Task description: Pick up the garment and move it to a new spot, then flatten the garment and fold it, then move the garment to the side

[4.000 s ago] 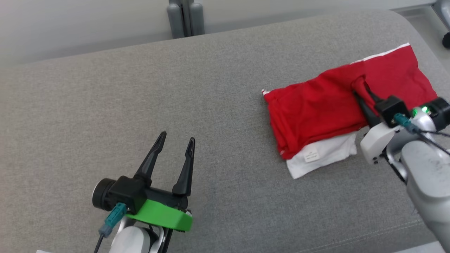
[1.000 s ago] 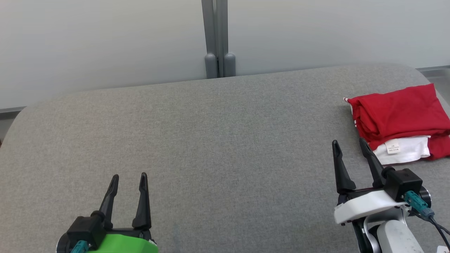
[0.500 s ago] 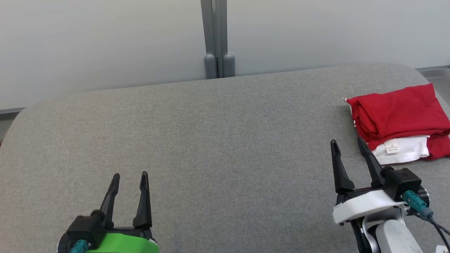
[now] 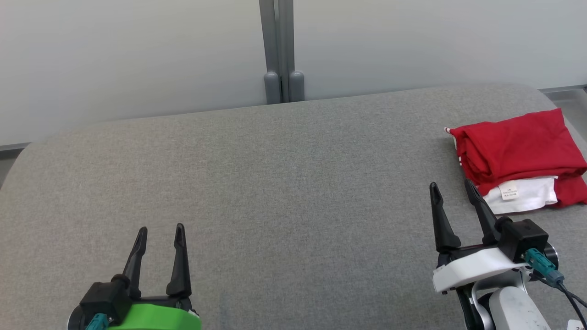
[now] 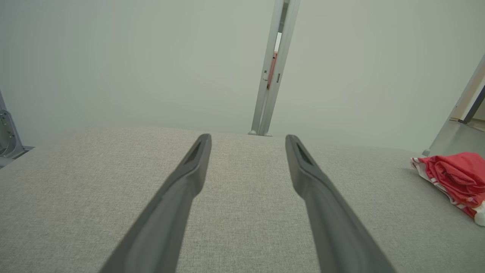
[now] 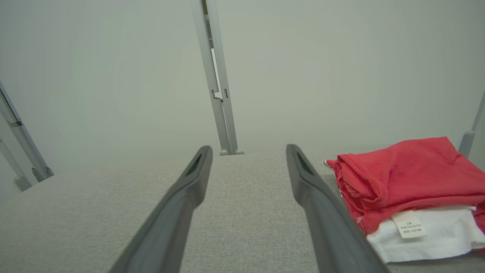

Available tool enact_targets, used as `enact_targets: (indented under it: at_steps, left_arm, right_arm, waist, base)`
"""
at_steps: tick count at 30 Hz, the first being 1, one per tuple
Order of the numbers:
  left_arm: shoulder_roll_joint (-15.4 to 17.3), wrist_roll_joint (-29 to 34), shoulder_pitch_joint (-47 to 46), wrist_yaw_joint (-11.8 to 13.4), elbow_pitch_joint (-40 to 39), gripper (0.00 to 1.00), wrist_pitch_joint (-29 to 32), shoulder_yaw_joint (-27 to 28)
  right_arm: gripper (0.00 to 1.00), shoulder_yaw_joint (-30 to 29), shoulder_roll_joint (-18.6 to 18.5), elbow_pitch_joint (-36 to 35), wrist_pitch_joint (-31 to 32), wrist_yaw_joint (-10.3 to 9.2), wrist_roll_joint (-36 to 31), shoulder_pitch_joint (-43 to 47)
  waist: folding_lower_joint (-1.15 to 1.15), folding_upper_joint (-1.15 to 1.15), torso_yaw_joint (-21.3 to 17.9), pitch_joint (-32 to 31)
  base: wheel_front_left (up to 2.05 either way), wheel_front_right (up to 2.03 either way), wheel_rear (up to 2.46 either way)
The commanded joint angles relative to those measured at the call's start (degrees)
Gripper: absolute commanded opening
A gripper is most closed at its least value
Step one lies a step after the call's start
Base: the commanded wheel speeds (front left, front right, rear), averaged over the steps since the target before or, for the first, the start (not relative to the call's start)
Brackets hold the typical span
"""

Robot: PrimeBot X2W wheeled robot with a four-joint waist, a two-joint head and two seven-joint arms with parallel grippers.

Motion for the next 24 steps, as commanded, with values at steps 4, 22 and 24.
enact_targets:
  at_steps: [4, 22, 24]
  left_arm:
    - [0.1, -0.6, 0.4, 0.0, -0.4, 1.0, 0.0, 0.8]
    - [0.0, -4.7, -0.2, -0.1, -0.5, 0.0, 0.7, 1.2]
    - [0.0, -6.9, -0.5, -0.2, -0.2, 0.0, 1.4, 1.5]
  right_arm:
    - [1.0, -0.1, 0.0, -0.2, -0.2, -0.05, -0.2, -0.3]
    - [0.0, 0.2, 0.0, 0.5, 0.8, 0.0, 2.9, 0.0]
    - [0.0, -0.1, 0.0, 0.6, 1.5, 0.0, 5.4, 0.0]
  waist:
    - [0.0, 0.0, 0.0, -0.2]
    - [0.0, 0.0, -0.1, -0.3]
    - [0.0, 0.0, -0.1, -0.3]
  base:
    - [0.0, 0.0, 0.0]
    - [0.0, 0.0, 0.0]
    - [0.0, 0.0, 0.0]
